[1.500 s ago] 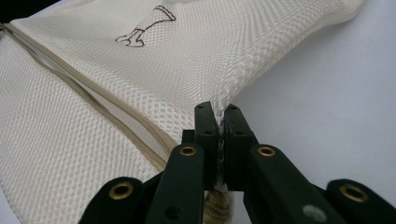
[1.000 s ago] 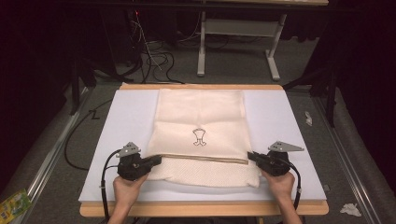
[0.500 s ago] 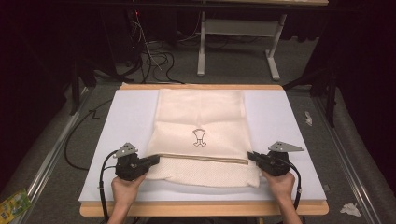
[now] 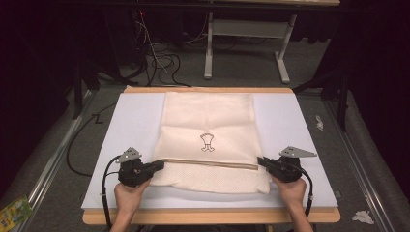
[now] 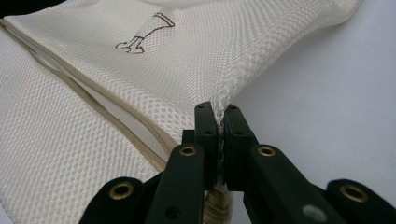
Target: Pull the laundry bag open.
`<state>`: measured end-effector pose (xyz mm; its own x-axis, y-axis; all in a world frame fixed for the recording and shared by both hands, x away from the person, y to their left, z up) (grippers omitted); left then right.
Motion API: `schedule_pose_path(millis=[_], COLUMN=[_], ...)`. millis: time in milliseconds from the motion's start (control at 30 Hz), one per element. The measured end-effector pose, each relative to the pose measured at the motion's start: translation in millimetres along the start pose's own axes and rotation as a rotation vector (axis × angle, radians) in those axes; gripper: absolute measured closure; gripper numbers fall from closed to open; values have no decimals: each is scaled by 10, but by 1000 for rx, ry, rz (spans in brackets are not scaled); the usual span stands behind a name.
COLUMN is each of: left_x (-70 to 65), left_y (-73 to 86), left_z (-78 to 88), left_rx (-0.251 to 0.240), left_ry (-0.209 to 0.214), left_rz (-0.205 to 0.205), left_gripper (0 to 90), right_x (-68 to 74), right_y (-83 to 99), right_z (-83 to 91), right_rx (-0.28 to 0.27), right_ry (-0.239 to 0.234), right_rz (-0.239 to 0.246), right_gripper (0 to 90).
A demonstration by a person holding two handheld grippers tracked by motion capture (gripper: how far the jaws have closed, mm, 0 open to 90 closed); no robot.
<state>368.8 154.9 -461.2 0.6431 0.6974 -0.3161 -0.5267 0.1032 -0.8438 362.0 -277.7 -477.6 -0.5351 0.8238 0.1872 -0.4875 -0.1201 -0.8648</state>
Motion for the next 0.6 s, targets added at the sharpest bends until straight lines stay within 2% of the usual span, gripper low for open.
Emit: schedule_pose_path(millis=[167, 233, 333, 600], left_x=[6, 19, 49, 68], left_y=[-15, -20, -14, -5], left_z=[15, 36, 69, 84], left_rx=[-2, -1, -12, -8], left_ry=[-3, -20, -17, -22], left_rz=[-1, -10, 8, 6], left_gripper=[871, 871, 871, 871], right_x=[13, 16, -6, 1], right_y=[-2, -1, 1, -5], right_z=[-4, -4, 10, 10], right_rx=[-3, 1, -1, -3], right_ry=[-2, 4, 5, 4], right_rz=[-5, -3, -10, -12], right_gripper=[883, 883, 882, 882])
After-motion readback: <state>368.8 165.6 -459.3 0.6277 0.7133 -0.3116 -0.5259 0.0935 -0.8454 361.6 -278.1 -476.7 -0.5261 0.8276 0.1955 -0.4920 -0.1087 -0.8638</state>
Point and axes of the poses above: each handheld gripper's, and its own axes: z roughly backward along the jaws, y roughly out of its underside, x roughly to its left, the point moved 4 cm from there along -z, roughly forward along the jaws, and after that the axes turned 5 degrees about -x, right-handed, at the moved point
